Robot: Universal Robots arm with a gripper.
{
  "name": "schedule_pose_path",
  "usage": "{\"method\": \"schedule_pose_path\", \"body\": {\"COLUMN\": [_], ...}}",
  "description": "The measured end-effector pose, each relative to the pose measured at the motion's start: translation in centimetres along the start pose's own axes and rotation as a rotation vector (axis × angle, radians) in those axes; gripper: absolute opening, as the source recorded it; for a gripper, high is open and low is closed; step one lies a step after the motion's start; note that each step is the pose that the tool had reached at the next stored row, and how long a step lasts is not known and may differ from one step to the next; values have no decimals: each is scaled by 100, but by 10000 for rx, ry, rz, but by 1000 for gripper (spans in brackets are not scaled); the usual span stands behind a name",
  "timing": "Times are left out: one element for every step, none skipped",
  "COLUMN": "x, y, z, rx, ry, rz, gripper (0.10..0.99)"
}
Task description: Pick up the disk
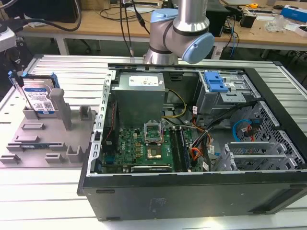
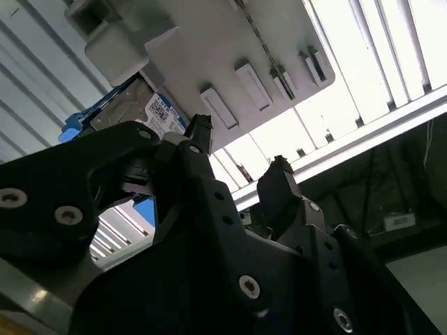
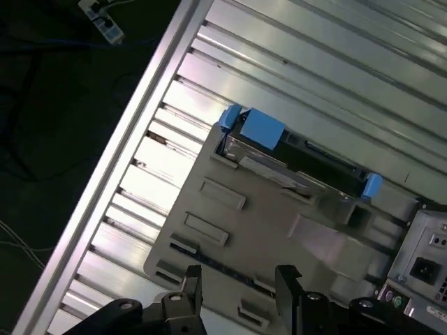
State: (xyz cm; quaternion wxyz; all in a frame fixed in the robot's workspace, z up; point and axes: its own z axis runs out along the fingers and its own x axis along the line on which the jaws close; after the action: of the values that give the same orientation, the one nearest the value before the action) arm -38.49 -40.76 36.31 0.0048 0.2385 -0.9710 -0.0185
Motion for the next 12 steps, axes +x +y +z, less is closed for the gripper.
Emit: {"method": "schedule_pose_path", "body": {"x": [0,0,0,-1,0,0,-1,-1,0,0,0,0], "y": [0,0,-1,-1,-1,0,0,-1,-1,0,0,-1], "z": [1,2,3,4,6,7,9,10,11,12,14,16], "rx": [0,2,14,22,27,32,33,36,38,40,42,44], "ry": [10,14,12,7,3,0,3,9,15,19,23,30], "rz": [-273,-448,-869,-1076,-1251,-1443,-1629,-1857,-2032,-2217,-2397,-2663], "gripper": [541,541,541,541,541,541,541,541,541,541,541,541]}}
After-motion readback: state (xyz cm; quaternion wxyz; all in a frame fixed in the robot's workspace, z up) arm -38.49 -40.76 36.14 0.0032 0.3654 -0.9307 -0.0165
